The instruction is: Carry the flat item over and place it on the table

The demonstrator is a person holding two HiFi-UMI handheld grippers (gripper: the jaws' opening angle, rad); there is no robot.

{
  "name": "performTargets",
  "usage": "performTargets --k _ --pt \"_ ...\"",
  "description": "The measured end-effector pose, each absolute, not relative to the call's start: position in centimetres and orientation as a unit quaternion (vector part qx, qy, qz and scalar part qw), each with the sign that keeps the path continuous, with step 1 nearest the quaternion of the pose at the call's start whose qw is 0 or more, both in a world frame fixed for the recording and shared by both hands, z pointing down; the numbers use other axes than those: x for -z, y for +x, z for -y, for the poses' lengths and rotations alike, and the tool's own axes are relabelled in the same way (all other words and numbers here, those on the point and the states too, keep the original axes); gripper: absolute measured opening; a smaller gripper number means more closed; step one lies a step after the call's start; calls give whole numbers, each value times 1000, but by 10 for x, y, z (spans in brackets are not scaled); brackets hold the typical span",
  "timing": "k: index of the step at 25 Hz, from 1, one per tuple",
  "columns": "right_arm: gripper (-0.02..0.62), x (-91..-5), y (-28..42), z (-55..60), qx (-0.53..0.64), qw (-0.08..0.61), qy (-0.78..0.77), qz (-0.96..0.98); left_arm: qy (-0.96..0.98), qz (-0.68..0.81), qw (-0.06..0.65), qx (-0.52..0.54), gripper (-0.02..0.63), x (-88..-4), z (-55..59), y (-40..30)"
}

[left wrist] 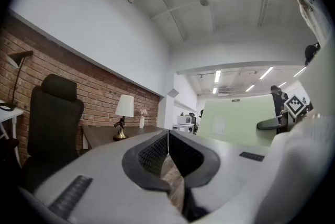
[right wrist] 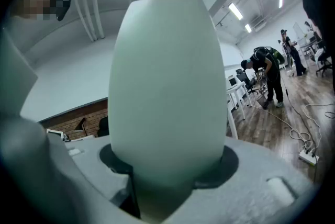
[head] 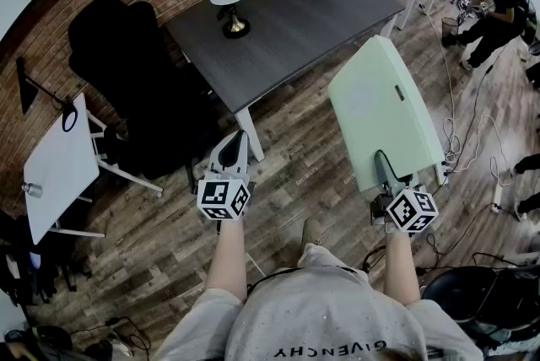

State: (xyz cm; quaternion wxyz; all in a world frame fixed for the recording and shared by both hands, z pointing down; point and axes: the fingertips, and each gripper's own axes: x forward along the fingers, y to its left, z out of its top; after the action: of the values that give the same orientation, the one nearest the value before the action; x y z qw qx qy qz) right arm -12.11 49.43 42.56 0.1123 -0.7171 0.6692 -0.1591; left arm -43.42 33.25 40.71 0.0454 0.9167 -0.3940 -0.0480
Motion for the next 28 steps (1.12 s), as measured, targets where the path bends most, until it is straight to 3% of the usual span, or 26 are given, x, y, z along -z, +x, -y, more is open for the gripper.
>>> performTargets --k 28 --pt "273 -445 5 -372 157 104 -704 -685 911 409 49 19 3 -429 -234 -292"
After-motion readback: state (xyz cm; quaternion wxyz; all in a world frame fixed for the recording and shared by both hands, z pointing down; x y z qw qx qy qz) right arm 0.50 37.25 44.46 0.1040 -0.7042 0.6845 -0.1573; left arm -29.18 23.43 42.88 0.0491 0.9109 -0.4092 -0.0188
